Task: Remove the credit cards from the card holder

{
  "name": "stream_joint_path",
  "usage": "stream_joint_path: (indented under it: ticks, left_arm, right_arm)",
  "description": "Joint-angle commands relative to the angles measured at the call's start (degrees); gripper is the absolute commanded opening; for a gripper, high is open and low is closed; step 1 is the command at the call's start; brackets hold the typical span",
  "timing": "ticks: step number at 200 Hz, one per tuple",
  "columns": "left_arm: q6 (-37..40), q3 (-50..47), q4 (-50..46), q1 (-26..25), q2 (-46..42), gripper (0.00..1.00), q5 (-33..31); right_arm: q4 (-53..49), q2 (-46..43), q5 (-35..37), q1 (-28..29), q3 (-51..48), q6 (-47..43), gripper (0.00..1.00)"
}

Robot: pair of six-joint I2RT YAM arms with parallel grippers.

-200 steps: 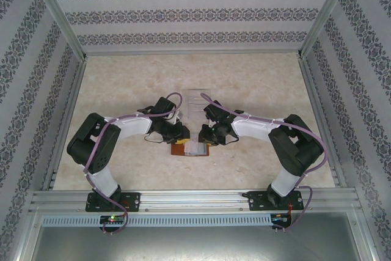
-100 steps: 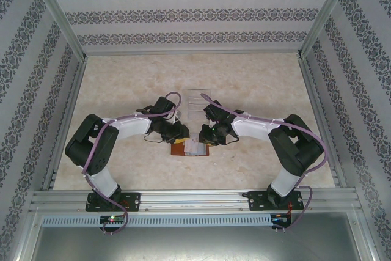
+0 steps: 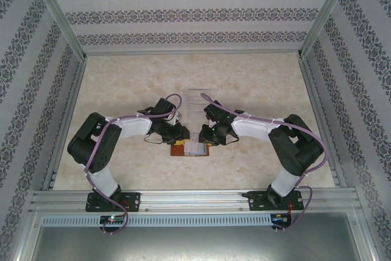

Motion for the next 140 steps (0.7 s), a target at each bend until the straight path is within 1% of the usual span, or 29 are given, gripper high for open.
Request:
stream_joint_path:
  ticks: [1, 42, 76, 96, 140]
  left_arm:
    - [-1.17, -1.19, 3.10, 0.47, 1.42, 0.30, 2.23]
    - [-2.03, -2.11, 4.92, 0.44, 1.27, 0.20, 2.68]
    - [-1.69, -2.51, 4.20, 0.46, 0.33, 0.16, 2.24]
    - [-0.85, -2.32, 2.48, 0.45, -0.38, 0.15, 1.49]
    - [0.22, -2.76, 0.03, 0.69, -2.29, 0.14, 0.58]
  right_arm:
    - [-3.43, 1.60, 1.43, -0.41, -0.79, -0.73, 0.25]
    - [-3.55, 1.69, 1.40, -0.36, -0.83, -0.64, 0.25]
    - [-3.73, 1.87, 1.53, -0.34, -0.74, -0.65, 0.24]
    - [-4.09, 1.87, 1.98, -0.49, -0.84, -0.65, 0.23]
    - [-4.51, 1.78, 2.52, -0.40, -0.75, -0.82, 0.23]
